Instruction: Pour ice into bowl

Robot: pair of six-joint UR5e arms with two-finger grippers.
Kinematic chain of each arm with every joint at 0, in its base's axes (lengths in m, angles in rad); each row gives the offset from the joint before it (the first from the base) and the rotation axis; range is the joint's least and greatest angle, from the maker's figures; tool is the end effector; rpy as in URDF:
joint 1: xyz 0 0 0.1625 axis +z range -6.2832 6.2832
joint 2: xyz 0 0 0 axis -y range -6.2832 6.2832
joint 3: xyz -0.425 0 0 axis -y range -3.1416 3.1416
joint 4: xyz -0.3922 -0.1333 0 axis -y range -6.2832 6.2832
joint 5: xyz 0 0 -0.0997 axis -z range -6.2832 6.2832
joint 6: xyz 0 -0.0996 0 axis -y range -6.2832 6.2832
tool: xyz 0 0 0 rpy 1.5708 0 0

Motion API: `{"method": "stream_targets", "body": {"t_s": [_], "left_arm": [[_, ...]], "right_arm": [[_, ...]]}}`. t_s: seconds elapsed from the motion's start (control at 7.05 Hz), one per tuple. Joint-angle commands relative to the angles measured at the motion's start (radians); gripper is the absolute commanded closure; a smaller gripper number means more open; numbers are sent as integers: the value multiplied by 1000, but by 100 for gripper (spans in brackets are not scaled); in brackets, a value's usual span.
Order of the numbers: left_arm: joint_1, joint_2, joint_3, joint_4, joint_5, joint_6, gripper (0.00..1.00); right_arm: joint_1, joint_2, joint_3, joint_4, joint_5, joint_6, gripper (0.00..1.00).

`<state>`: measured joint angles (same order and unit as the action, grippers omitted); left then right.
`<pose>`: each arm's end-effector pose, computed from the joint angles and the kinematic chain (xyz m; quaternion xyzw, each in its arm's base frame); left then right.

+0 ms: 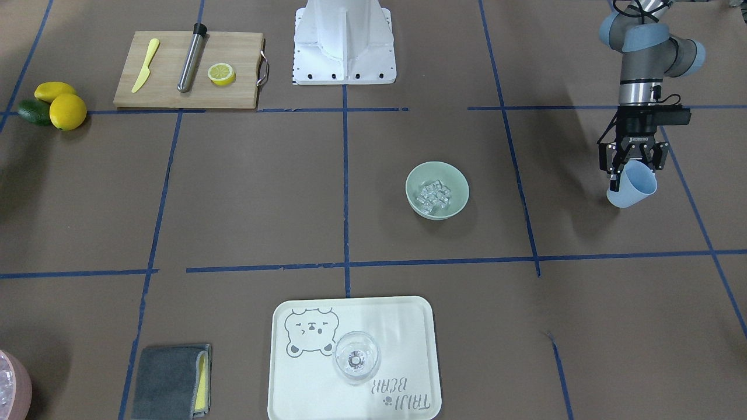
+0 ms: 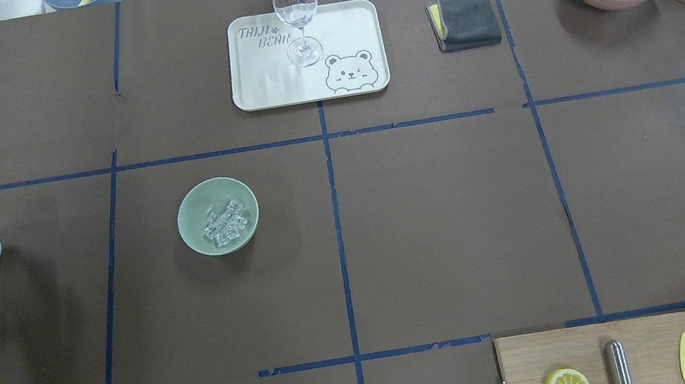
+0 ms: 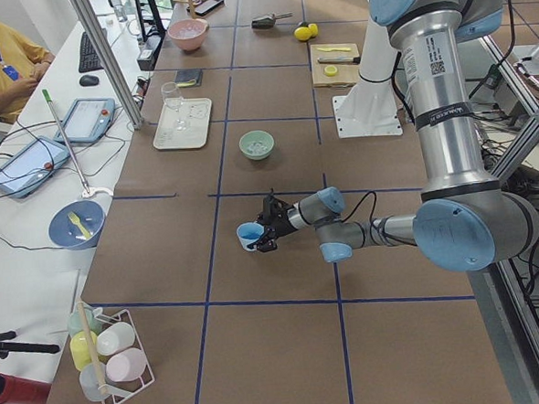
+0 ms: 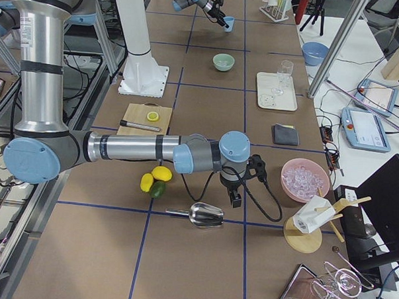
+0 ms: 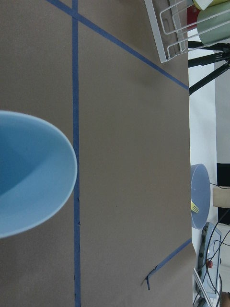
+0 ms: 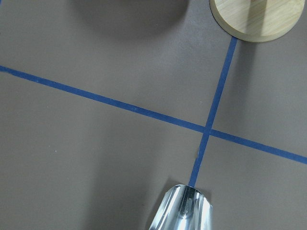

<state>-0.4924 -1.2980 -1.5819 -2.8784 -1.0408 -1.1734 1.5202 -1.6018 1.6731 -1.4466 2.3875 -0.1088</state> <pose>0.2557 -0.3456 0.6300 0.4123 0.3374 -0.1704 0.8290 0.0359 -0.4915 0.6069 0.1010 -0.3924 -0.1113 0.9074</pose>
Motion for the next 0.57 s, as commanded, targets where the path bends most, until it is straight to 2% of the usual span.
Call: {"method": "stream_targets", "body": {"t_s": [0.0, 0.14, 0.28, 0.43], "left_arm": [[5, 0, 0, 1, -21, 0, 100], [6, 0, 0, 1, -56, 1, 100], [6, 0, 0, 1, -64, 0, 93], [9, 0, 0, 1, -65, 1, 78]], "right_arm": [[0, -4, 0, 0, -1, -2, 0], [0, -6, 0, 0, -1, -6, 0], [2, -6, 0, 0, -1, -8, 0], [3, -7, 0, 0, -1, -8, 0]]}}
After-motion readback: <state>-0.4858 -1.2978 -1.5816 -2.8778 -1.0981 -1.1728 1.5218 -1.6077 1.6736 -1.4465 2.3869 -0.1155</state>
